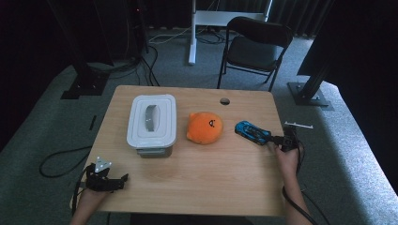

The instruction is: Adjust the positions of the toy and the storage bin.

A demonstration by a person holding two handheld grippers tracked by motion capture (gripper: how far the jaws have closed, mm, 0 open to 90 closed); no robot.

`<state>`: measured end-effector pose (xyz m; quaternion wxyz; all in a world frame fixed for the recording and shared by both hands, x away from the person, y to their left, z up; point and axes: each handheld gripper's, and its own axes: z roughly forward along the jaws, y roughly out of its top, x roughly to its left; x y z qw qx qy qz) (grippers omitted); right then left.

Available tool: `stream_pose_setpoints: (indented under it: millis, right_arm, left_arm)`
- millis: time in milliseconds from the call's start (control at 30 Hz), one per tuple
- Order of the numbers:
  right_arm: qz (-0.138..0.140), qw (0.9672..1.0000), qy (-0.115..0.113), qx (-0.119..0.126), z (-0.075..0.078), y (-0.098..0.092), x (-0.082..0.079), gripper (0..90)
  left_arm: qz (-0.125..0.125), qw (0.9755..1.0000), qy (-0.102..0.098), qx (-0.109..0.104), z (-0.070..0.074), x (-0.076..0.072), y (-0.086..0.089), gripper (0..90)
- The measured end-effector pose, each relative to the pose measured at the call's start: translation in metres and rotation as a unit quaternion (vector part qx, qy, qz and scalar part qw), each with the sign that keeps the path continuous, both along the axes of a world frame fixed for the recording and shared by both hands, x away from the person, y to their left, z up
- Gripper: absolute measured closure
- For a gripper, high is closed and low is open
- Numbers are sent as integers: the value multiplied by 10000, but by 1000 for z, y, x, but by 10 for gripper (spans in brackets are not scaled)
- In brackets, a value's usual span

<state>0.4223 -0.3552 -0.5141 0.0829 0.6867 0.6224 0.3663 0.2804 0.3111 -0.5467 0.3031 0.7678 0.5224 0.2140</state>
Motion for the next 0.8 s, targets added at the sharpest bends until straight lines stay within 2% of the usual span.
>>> stream_pose_setpoints:
  millis: [200, 267, 433, 467, 533, 567, 600, 633, 667, 733, 800]
  right_arm:
    - [121, 9999, 29, -88, 4, 8, -9, 697]
    - [56, 10000, 60, 44, 3, 8, -10, 695]
    - [78, 9998, 65, 195, 2, 8, -18, 703]
    - [98, 9995, 33, 305, 2, 7, -20, 766]
    - [210, 9983, 63, 537, 3, 7, -24, 784]
    - [210, 9983, 63, 537, 3, 7, -24, 784]
    - [380, 9986, 89, 346, 5, 14, -26, 715]
    - [426, 9987, 112, 237, 5, 18, -28, 694]
    - [479, 9987, 98, 165, 5, 20, -29, 730]
    - [534, 9979, 2, 365, 5, 20, -31, 721]
    - [597, 9975, -36, 375, 7, 22, -31, 695]
  left_arm:
    - [1, 10000, 1, 0, 0, 0, 0, 20]
    - [2, 10000, 2, 1, 0, 0, 0, 20]
    - [7, 10000, 2, 2, 0, 0, 0, 20]
    - [8, 10000, 1, 0, 0, 0, 0, 20]
    - [7, 10000, 2, 2, 0, 0, 0, 20]
    - [7, 10000, 2, 2, 0, 0, 0, 20]
    - [8, 10000, 1, 0, 0, 0, 0, 20]
    - [7, 10000, 1, 1, 0, 0, 0, 20]
    - [7, 10000, 2, 1, 0, 0, 0, 20]
    - [7, 10000, 2, 1, 0, 0, 0, 20]
    - [7, 10000, 1, 1, 0, 0, 0, 20]
